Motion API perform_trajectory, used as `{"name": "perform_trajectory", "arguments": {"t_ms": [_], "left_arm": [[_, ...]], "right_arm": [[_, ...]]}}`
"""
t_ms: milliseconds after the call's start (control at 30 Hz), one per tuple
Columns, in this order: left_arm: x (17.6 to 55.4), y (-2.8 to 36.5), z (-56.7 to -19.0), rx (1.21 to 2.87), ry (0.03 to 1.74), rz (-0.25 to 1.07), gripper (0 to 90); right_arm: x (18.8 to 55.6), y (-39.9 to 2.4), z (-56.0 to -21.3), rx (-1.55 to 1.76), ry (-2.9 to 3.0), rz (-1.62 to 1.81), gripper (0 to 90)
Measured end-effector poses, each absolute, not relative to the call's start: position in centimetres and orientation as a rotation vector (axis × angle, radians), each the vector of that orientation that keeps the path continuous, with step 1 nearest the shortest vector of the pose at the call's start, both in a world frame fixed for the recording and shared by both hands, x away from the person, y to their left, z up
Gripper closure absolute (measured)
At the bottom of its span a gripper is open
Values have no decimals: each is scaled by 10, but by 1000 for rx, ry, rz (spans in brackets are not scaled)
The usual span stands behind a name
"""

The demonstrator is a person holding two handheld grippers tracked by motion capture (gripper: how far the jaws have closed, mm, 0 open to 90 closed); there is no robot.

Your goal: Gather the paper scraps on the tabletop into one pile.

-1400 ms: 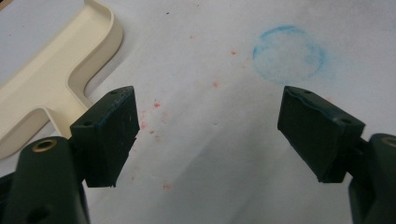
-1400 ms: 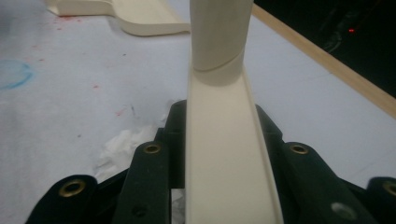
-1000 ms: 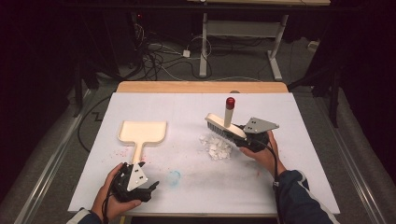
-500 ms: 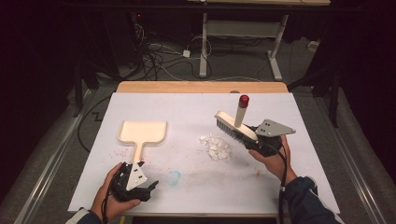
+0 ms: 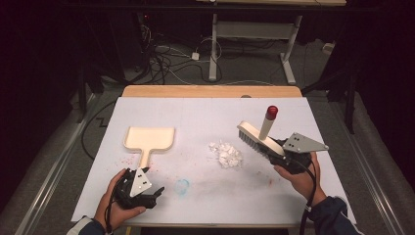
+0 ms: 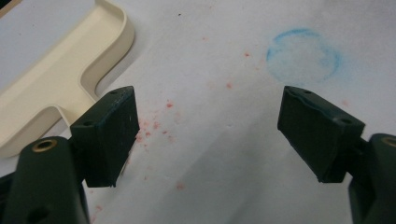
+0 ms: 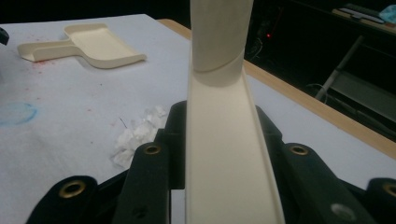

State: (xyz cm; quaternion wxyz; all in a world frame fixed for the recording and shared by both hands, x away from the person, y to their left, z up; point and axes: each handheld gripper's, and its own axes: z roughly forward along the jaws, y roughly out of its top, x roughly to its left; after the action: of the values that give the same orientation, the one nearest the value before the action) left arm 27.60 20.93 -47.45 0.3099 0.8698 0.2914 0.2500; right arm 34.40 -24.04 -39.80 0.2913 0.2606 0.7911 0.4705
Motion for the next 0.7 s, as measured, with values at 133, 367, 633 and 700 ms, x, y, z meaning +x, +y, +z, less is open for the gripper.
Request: {"name": "perform_trajectory", "arguments": {"t_ms": [133,367,633,700], "left_arm": [[275,210,-474,2292,774,661,202],[275,213,-474,2279,793,658,202],[275,220,-473,2252,829,661,202],[276,221,-472,2240,855,661,202]], "right_arm": [[336,-248,-399,715,2101,1255,675],[320,-256,-402,722,2103,1231,675],[312,-265,-407,749,2109,1227,675],[312,-266,-409,766,2107,1226,675]]}}
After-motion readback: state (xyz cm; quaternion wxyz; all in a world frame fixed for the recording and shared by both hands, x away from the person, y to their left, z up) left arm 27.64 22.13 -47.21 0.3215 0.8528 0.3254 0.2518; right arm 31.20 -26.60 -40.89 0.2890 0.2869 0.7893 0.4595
